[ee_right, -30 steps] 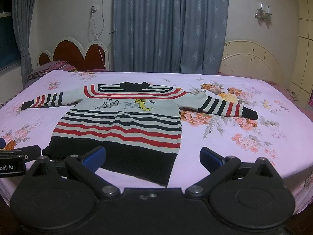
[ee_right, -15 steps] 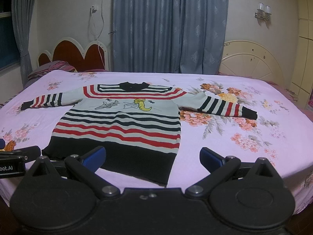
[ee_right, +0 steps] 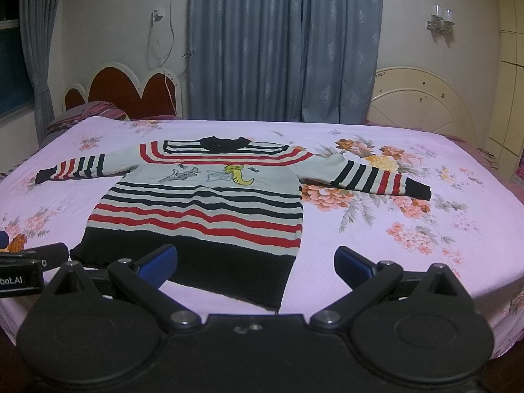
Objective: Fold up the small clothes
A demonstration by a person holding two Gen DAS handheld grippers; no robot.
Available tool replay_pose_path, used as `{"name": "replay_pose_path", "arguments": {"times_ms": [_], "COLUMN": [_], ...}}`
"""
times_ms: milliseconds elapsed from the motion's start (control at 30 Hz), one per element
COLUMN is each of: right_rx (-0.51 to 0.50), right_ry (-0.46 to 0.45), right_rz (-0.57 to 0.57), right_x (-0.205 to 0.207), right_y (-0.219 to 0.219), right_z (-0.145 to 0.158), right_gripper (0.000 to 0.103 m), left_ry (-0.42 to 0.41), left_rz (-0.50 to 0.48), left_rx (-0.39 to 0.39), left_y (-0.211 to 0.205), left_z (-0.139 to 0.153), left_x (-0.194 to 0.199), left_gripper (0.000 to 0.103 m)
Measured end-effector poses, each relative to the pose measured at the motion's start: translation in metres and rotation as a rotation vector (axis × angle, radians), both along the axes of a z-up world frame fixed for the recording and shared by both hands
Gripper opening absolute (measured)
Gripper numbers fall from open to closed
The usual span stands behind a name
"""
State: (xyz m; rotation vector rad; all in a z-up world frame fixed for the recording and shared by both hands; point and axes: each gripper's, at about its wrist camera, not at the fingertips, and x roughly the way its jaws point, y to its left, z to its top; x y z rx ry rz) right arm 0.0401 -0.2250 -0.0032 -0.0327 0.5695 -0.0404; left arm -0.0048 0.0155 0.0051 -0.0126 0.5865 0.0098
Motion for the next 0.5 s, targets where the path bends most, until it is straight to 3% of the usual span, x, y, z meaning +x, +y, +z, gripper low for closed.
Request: {"name": "replay_pose_path", "arguments": {"times_ms": [500], "right_rx": [-0.003], "right_ry": [0.001], "right_rz": [0.001], "right_x": [0.0002], "right_y": [0.0012], "right_z": [0.0004], "right_gripper": [0.102], "left_ry": [-0.001], "left_rz": [0.002], "left_rx": [0.000], "left_y": [-0.0005], "left_z": [-0.0002], "left_x": [-0.0001], "left_gripper": [0.103]}}
